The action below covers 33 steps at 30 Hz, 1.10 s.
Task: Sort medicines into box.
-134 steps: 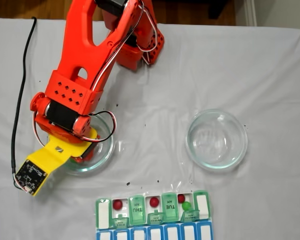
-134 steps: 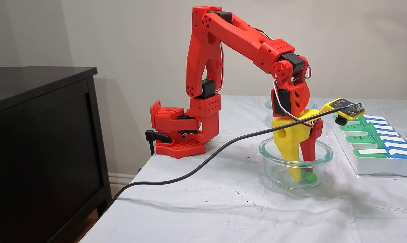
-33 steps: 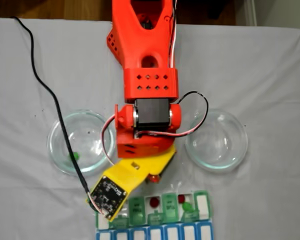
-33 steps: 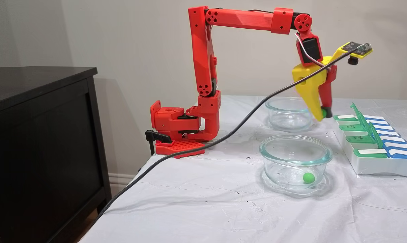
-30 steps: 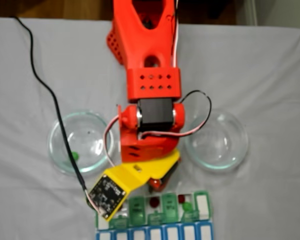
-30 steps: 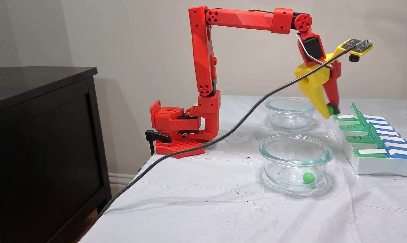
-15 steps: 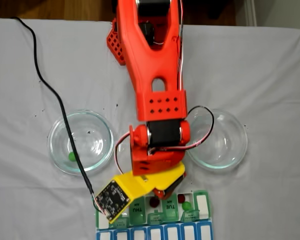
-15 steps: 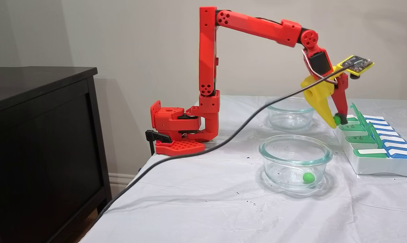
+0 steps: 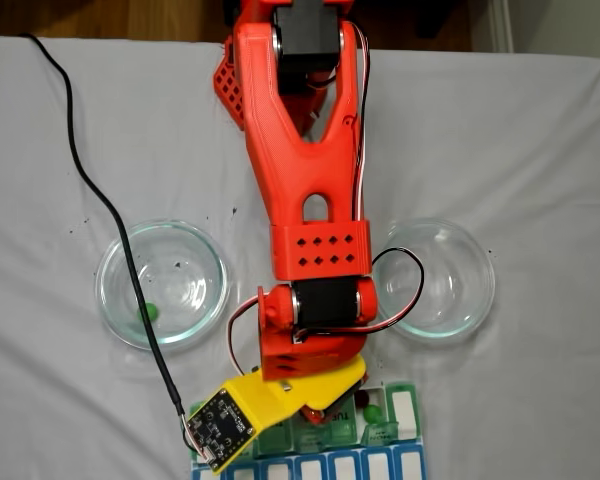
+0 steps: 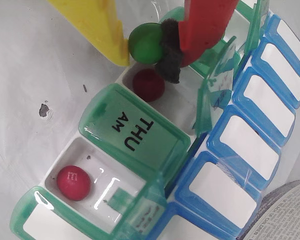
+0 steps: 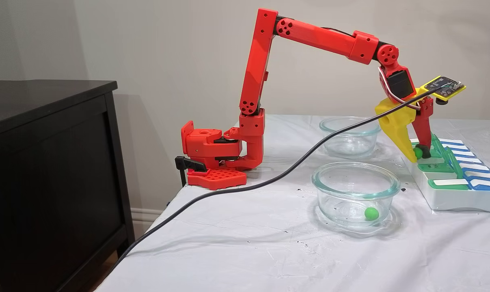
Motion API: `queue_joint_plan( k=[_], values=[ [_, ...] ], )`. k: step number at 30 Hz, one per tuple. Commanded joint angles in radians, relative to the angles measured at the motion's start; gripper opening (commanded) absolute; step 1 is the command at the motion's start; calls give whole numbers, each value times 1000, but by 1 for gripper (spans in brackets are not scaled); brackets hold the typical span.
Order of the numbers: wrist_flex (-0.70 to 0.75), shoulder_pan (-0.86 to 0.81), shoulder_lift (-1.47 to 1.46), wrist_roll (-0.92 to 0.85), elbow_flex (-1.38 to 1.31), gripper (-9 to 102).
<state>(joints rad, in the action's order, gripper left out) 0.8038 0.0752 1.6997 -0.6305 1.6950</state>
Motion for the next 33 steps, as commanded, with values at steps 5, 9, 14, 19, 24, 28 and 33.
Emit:
queue_joint_plan(
  k=[5, 9, 14, 19, 24, 28, 33],
  values=[
    [29, -32, 40, -40, -212, 0],
    [37, -34, 46, -55, -206, 0],
    [17, -17, 60, -71, -158, 0],
    [46, 6, 72, -87, -129, 0],
    [101, 20, 77, -101, -124, 0],
    [138, 31, 80, -110, -110, 0],
    [103, 25, 89, -104, -100, 0]
  ],
)
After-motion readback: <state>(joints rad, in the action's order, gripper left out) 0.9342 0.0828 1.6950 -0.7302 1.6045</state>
